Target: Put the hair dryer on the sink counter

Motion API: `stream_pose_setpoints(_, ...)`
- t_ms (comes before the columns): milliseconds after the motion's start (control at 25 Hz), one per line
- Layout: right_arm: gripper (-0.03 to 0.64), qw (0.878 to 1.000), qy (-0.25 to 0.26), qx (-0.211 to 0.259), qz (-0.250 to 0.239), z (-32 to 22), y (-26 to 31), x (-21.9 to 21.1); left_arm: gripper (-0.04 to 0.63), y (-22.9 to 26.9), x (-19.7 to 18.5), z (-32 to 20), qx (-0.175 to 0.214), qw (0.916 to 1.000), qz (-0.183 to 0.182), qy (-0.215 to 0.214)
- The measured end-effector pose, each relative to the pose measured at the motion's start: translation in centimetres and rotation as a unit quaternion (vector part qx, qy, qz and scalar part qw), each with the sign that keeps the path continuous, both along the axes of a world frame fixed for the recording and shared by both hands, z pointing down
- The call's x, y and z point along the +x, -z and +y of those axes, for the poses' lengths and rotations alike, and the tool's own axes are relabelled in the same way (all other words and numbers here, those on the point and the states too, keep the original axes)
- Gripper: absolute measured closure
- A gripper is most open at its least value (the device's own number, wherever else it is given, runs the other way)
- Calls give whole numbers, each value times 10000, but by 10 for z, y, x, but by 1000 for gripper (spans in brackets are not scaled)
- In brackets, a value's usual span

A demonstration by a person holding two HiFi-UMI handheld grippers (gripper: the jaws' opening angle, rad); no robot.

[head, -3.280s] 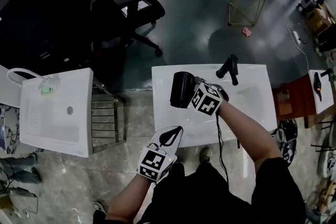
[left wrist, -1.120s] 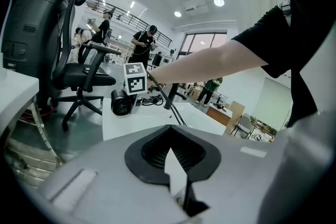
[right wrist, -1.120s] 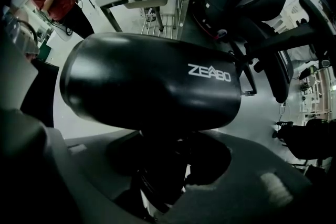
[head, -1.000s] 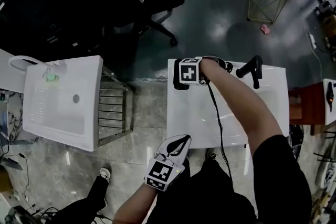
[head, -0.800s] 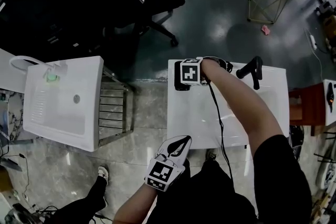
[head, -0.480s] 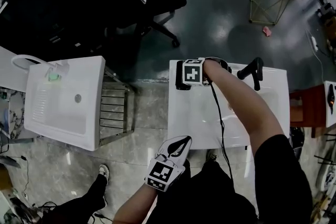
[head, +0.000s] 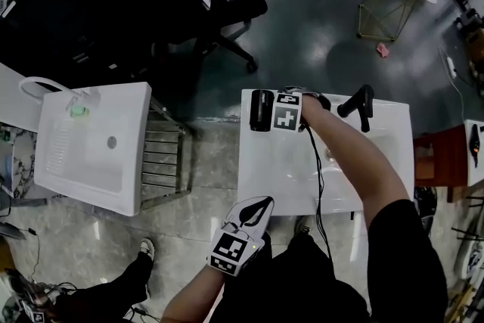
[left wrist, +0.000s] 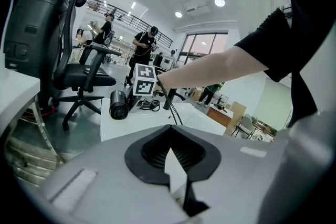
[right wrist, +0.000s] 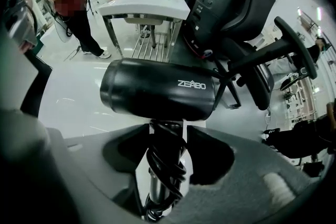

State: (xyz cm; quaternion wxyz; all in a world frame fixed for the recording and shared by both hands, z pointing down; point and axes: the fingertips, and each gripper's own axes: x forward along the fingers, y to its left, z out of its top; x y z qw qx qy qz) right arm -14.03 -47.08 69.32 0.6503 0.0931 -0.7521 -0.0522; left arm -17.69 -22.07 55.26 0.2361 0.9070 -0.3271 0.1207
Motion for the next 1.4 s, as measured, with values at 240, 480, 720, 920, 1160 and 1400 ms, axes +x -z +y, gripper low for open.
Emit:
stream_pose_setpoints(240, 391, 9975, -139, 484, -490, 1, 28, 8, 592, 3, 8, 1, 45, 10000, -3, 4)
stream_pose_setpoints(480, 599, 9712, -768, 1369, -1791, 8, 96, 19, 592, 23, 21, -4, 116, 9999, -4, 47)
stream_pose_setpoints(720, 615, 9139, -1697, 1491, -3372, 52, 165, 42, 592, 40, 35, -7, 241, 9996, 63, 97)
stream_pose_setpoints(920, 615, 8433, -2516, 1103, -4619, 109, 206, 61, 592, 56, 45, -7, 305, 9992, 185, 205)
stream_pose_setpoints(1160, 615, 8069, -2785, 1147, -5080, 176, 245, 88, 592, 72, 67, 3, 232, 9990, 349, 164)
stream_pose_setpoints(1400, 615, 7846, -3028, 1351, -5238, 218, 271, 128, 592, 91, 86, 14, 362, 9983, 401, 217)
